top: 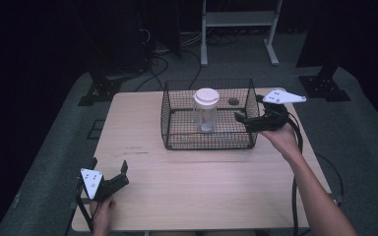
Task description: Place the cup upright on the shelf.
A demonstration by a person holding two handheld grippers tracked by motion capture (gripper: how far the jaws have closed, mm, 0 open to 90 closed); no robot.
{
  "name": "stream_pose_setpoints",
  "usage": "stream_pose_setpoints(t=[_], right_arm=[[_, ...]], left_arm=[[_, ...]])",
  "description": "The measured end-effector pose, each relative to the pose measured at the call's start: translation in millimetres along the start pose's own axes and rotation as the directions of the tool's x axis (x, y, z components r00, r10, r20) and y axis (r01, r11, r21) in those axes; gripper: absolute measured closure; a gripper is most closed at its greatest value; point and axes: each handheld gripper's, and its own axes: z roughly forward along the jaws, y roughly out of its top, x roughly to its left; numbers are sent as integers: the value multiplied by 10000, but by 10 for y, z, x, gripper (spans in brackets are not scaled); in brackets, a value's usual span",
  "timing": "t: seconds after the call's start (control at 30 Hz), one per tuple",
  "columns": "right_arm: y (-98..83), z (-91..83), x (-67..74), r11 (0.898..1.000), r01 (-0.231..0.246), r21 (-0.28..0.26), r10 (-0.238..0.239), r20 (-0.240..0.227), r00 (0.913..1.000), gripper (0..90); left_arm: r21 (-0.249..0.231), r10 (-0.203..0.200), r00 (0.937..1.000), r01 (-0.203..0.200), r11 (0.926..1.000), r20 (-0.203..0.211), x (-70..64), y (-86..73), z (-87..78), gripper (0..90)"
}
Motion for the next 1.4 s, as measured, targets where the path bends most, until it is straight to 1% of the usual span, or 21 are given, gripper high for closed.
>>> stream_pose_setpoints(t=[0.07, 0.1, 0.43, 0.67, 0.87, 0.93, 1.0, 1.2, 1.27, 1.3, 1.4], right_arm=[[-29, -24, -8, 10000, -30, 12, 29, 30, 10000, 0], [-46, -36, -17, 9999, -51, 102, 51, 5, 10000, 0], [-173, -146, -43, 9999, -133, 101, 132, 92, 9999, 0], [-222, -227, -21, 9999, -48, 91, 48, 84, 10000, 0], [-317, -283, 0, 9998, 2, 208, -3, 34, 10000, 0], [-347, -298, -3, 9997, -83, 212, 83, 17, 10000, 0], [-388, -314, -3, 9996, -45, 281, 44, 51, 10000, 0], [-464, -390, -9, 9996, -160, 237, 158, 81, 9998, 0], [-481, -417, -9, 9994, -176, 307, 174, 68, 9998, 0], [-491, -440, -6, 9997, -173, 194, 171, 82, 9998, 0], [-513, -483, 2, 9996, -169, 205, 167, 84, 9998, 0]], left_arm=[[7, 28, 10000, -28, 10000, 6, 0, 0, -1, 0], [-2, 21, 10000, -20, 10000, 6, -1, 0, 0, 0], [-2, 20, 10000, -20, 10000, 4, -3, 0, -1, 0], [4, 36, 10000, -36, 10000, 7, -4, 0, -2, 0], [16, 43, 10000, -43, 10000, 6, -3, 0, -2, 0], [13, 52, 10000, -52, 10000, 2, -5, 0, -2, 0], [14, 56, 10000, -56, 10000, 11, -5, 0, -1, 0], [12, 52, 10000, -52, 10000, 7, -5, 0, -2, 0], [15, 56, 10000, -56, 10000, 5, -5, 0, -2, 0], [17, 53, 10000, -53, 10000, -3, -6, 0, -2, 0], [8, 71, 10000, -71, 10000, -20, -8, 0, -1, 0]])
